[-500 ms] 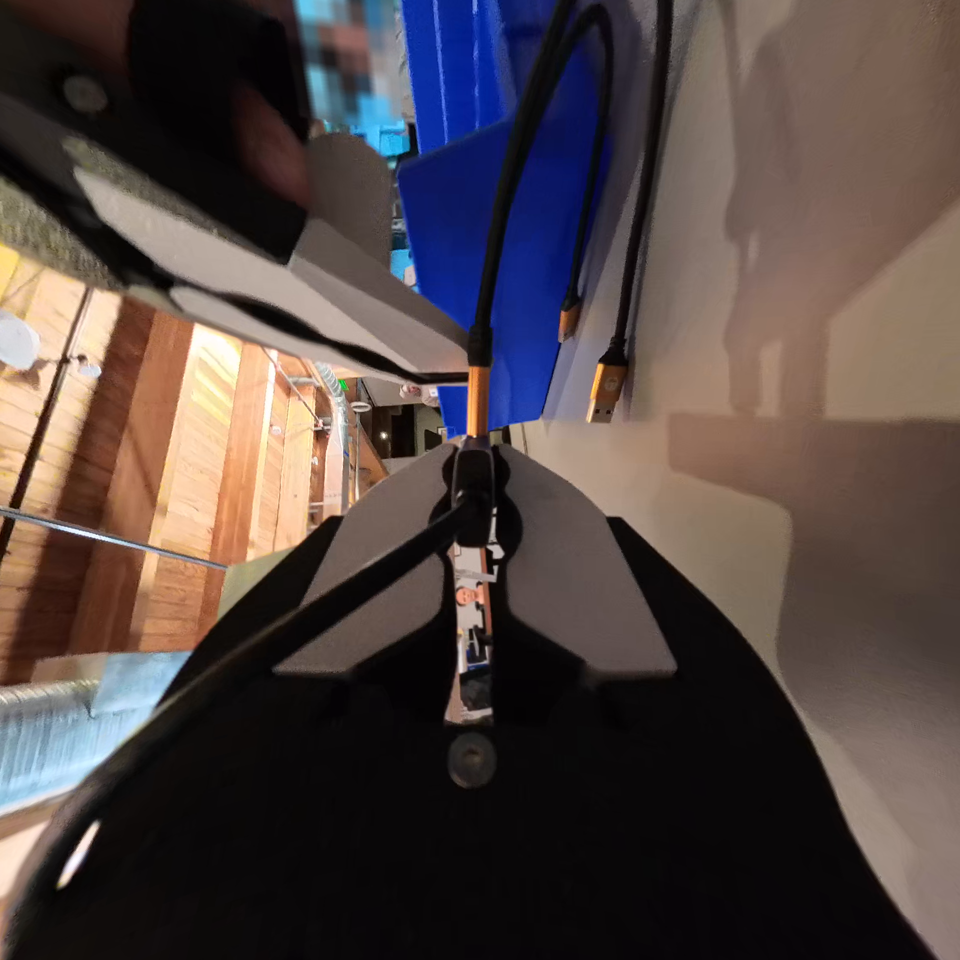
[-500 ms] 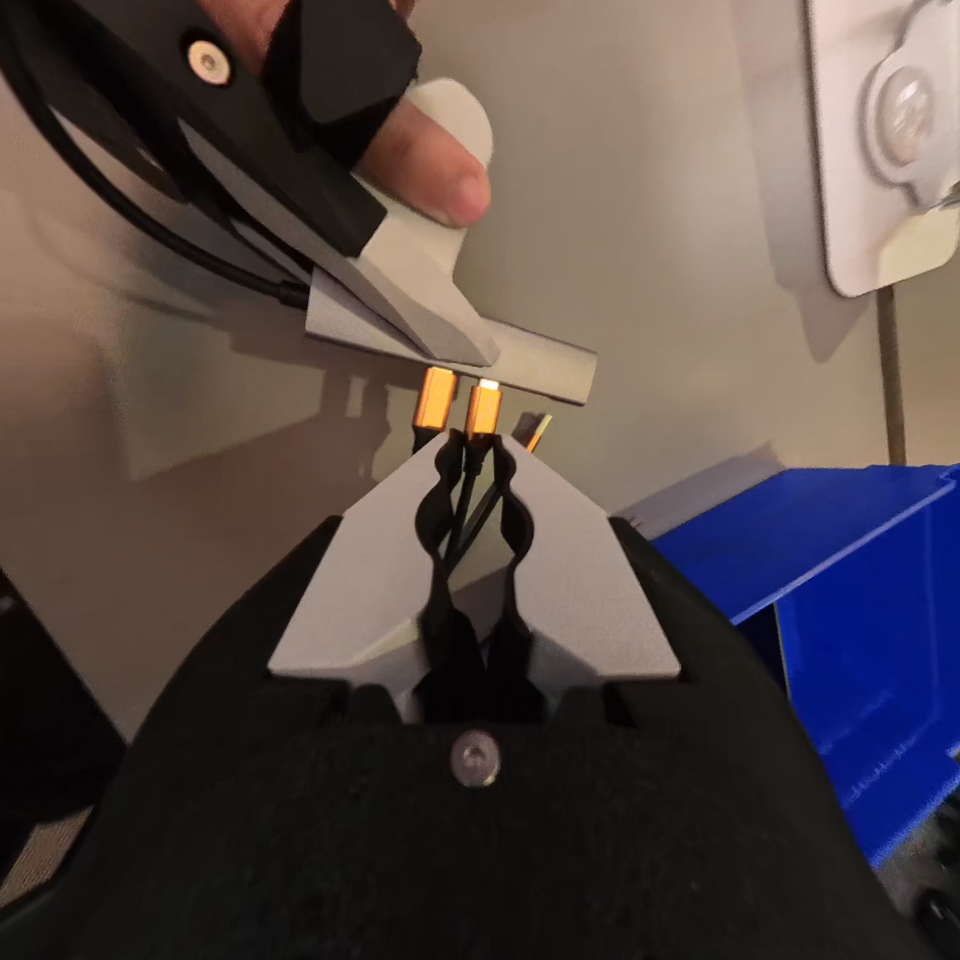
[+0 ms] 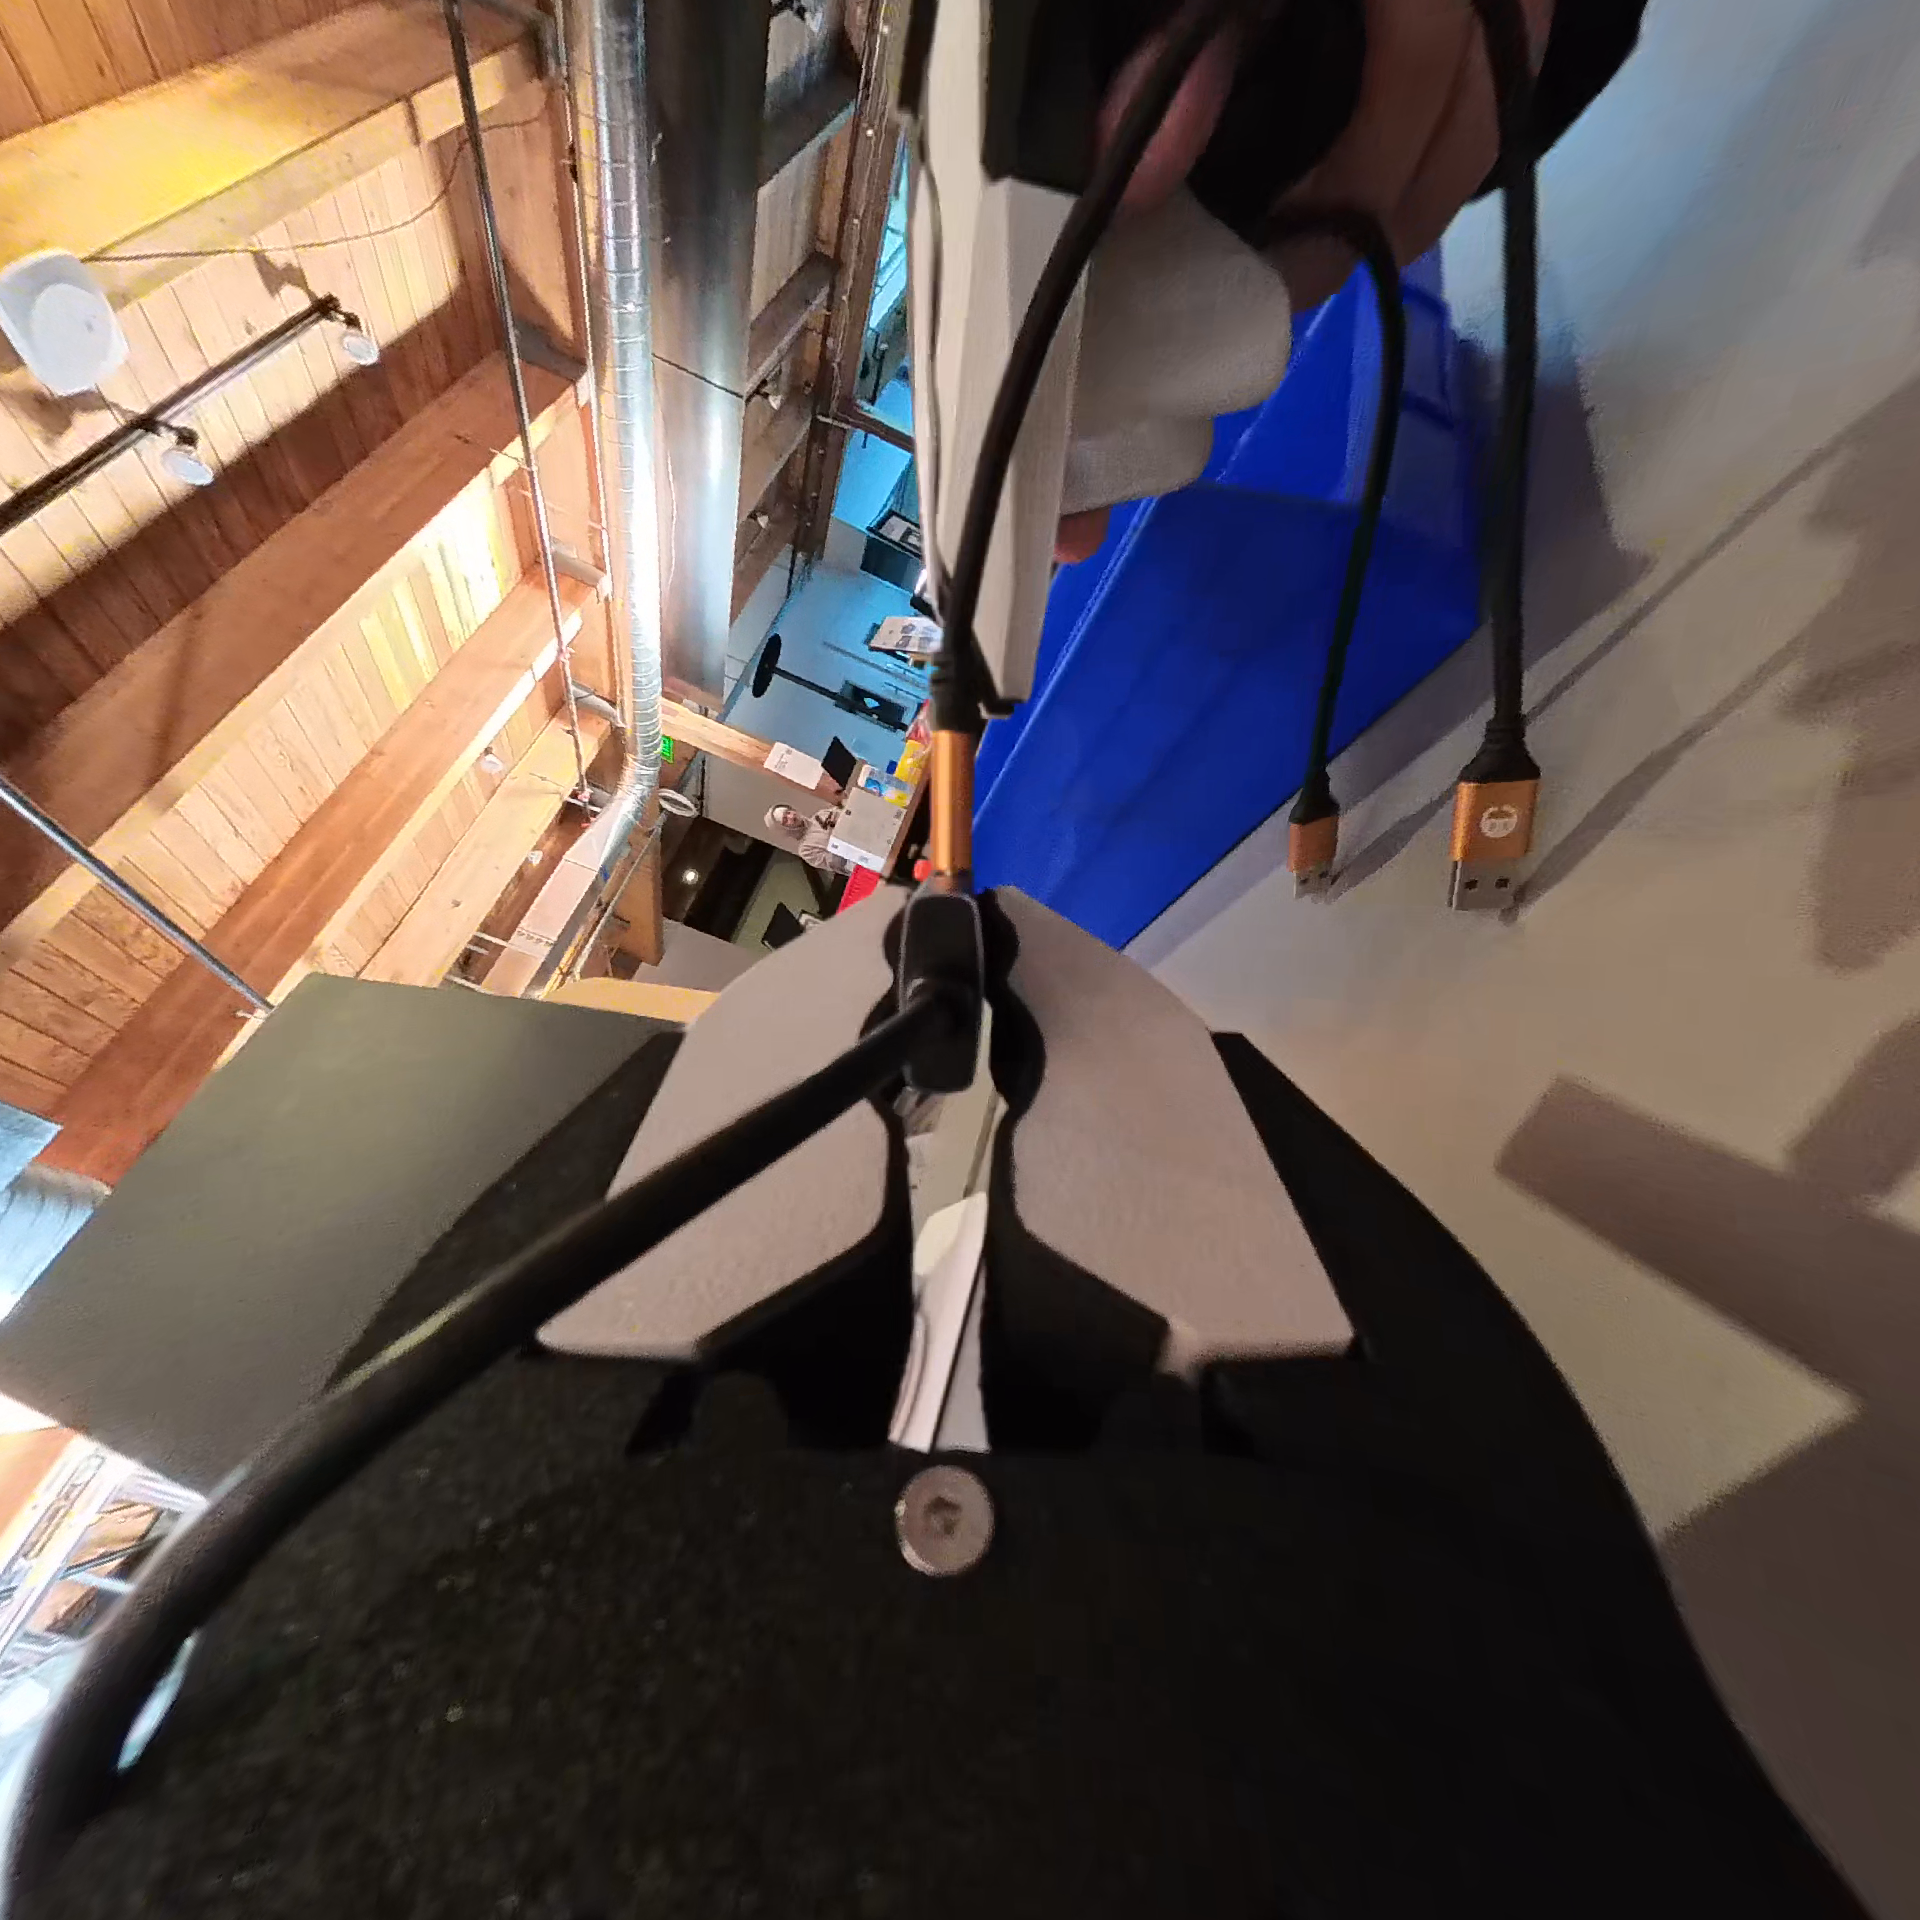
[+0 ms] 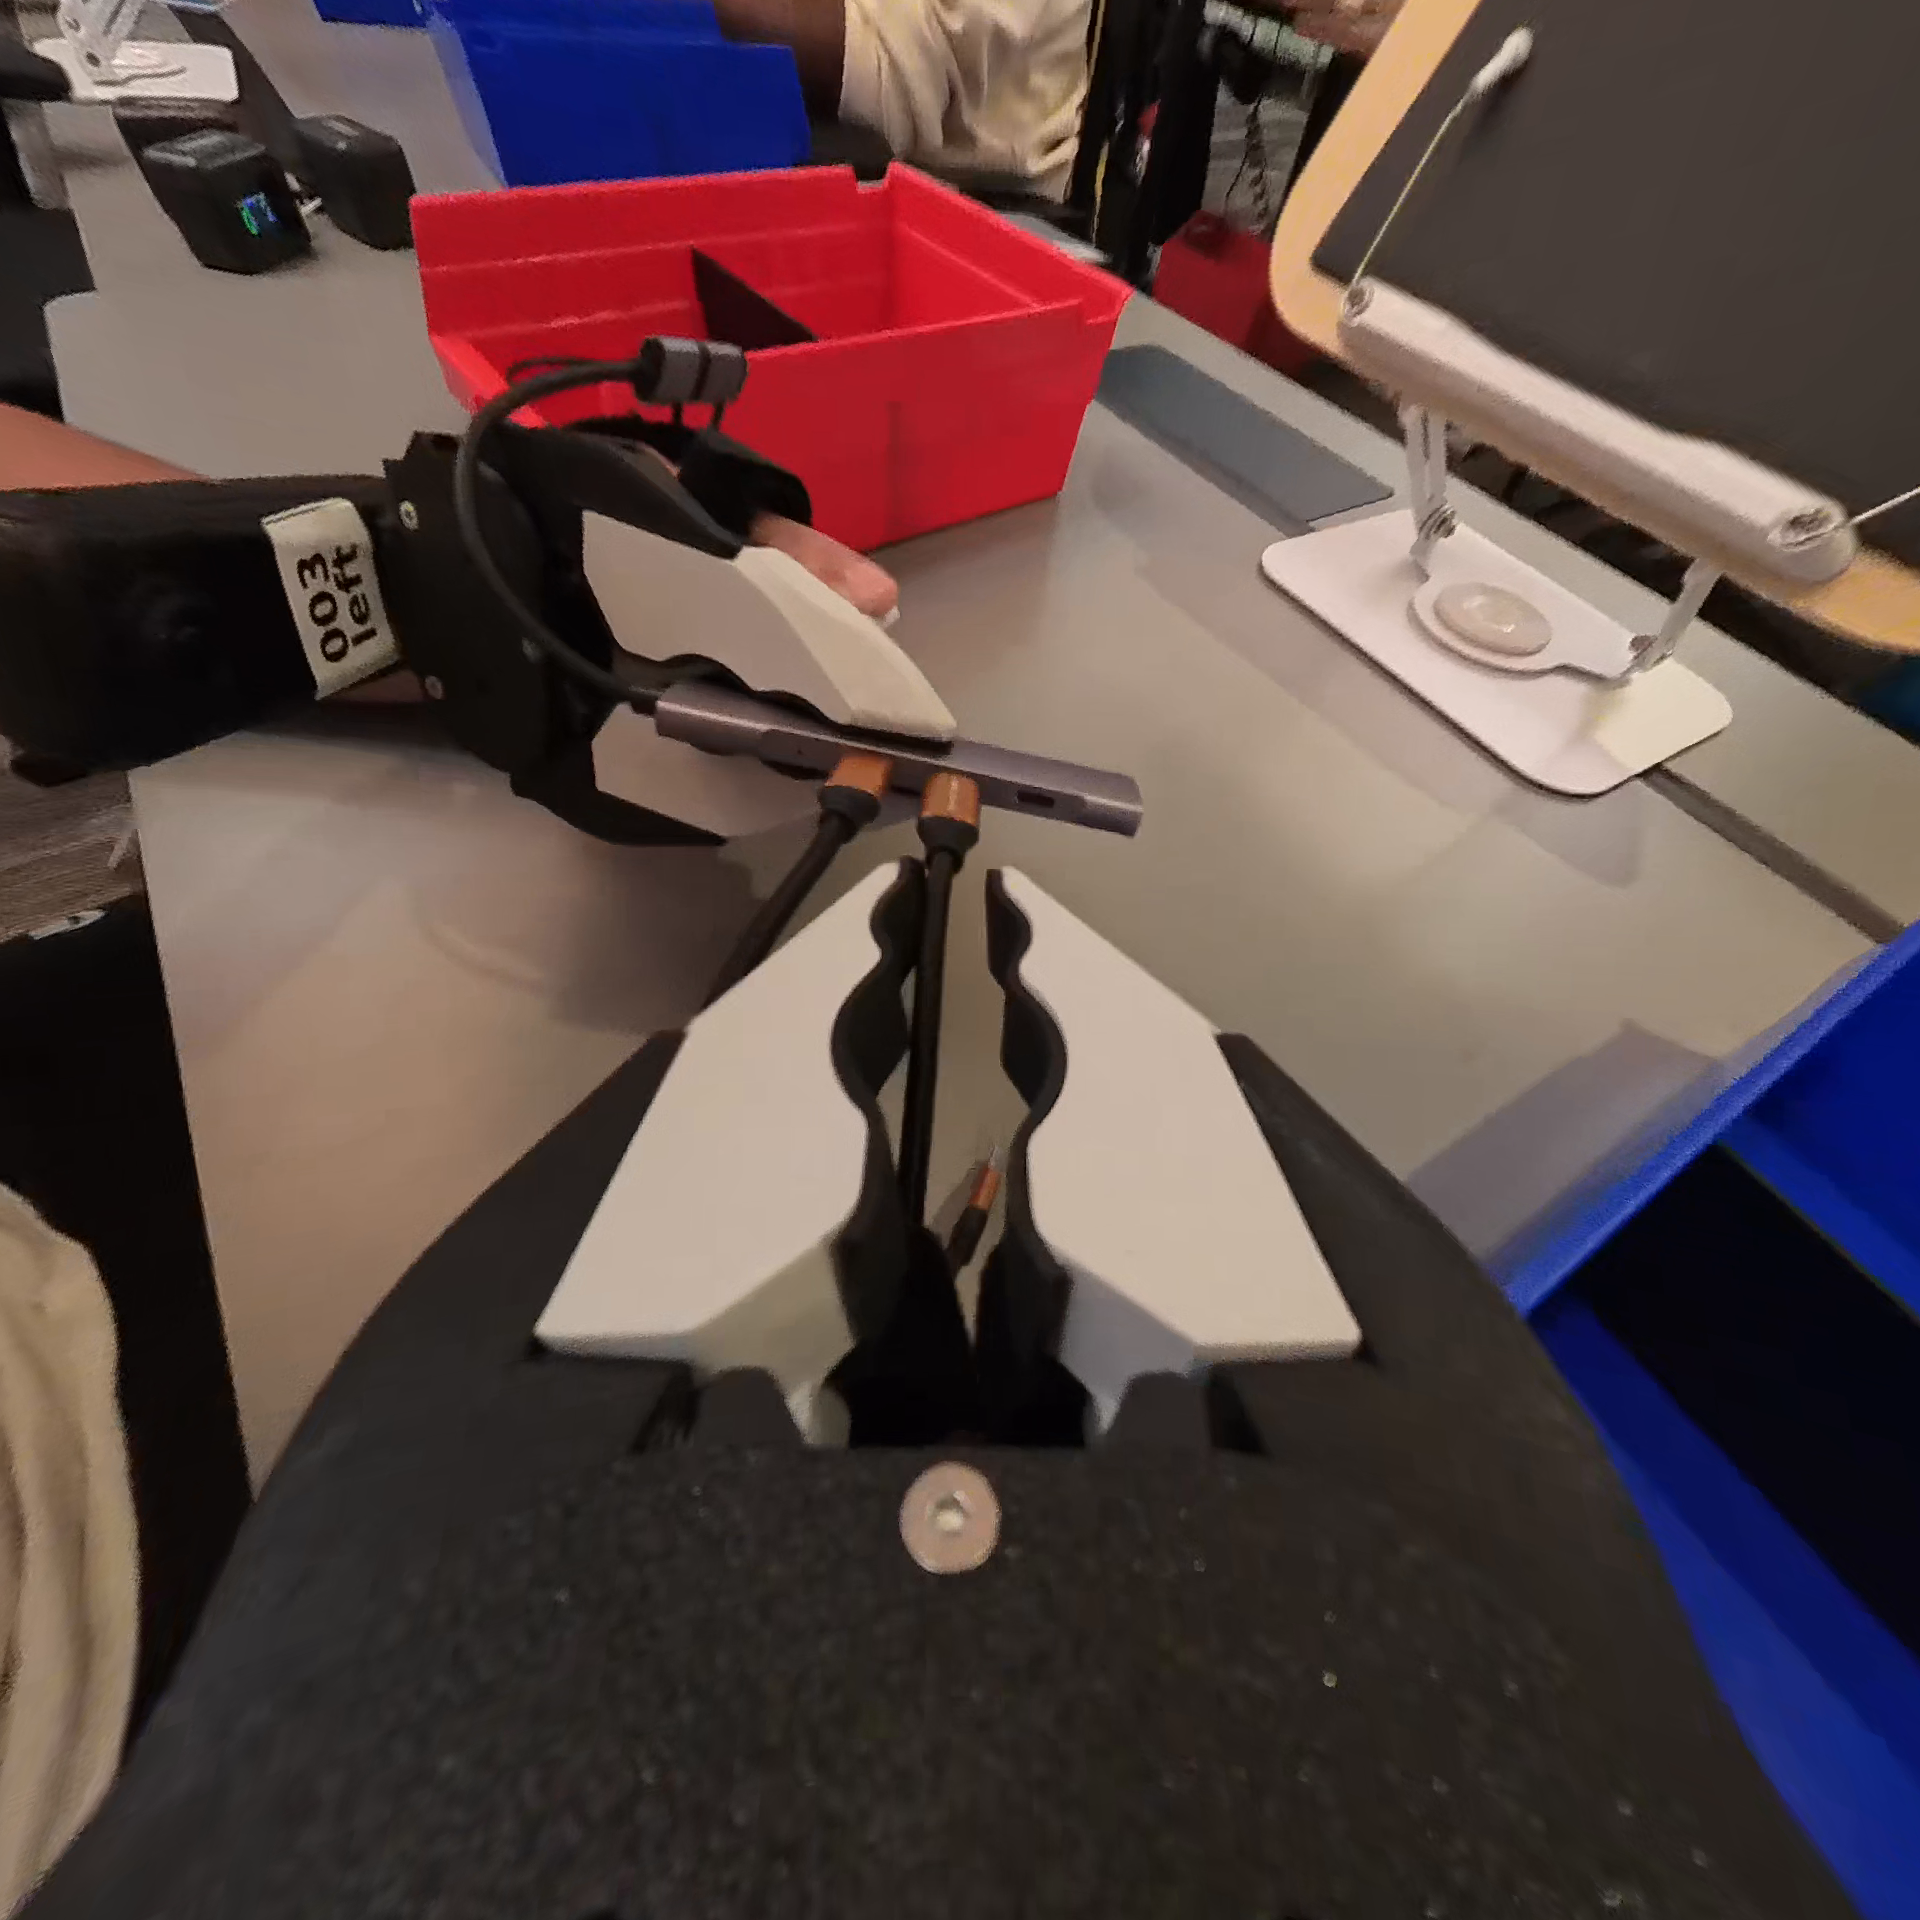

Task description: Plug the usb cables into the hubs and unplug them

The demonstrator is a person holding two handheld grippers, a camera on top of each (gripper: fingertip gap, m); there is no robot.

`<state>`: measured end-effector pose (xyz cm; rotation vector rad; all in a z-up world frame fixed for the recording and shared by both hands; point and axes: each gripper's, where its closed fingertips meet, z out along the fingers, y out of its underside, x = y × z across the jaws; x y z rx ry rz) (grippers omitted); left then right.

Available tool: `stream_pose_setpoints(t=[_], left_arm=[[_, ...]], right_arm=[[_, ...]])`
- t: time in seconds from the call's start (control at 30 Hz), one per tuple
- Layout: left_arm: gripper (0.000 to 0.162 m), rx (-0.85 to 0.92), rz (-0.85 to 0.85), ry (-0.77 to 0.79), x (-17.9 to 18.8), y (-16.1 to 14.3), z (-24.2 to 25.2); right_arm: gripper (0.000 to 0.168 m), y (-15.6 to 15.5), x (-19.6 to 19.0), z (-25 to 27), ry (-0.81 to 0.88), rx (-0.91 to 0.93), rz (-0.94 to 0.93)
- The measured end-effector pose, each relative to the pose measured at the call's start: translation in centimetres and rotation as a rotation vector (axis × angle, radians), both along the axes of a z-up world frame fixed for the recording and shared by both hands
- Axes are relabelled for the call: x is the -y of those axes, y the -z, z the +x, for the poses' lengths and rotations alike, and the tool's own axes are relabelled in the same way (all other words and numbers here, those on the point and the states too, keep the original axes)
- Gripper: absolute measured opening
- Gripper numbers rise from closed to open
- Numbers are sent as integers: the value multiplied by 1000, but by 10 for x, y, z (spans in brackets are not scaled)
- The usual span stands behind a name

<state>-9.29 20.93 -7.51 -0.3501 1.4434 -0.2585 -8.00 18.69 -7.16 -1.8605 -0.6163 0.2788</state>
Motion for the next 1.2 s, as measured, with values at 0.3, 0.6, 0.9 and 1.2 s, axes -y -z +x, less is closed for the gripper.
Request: stream_pose_setpoints(t=[0.3,0.6,0.9,1.2], left_arm=[[9,4,5,-3,-1,-2,-2],[14,4,-148,18,-3,0,0],[10,-43,-189,-9,-6,5,3],[8,-18,-123,-83,-8,-3,-1]], right_arm=[[6,-6,-4,-7,31,-26,61],[5,-4,0,-18,-33,58,5],[5,-6,-3,-16,-21,16,-10],[5,-11,-7,-19,-66,123,-105]])
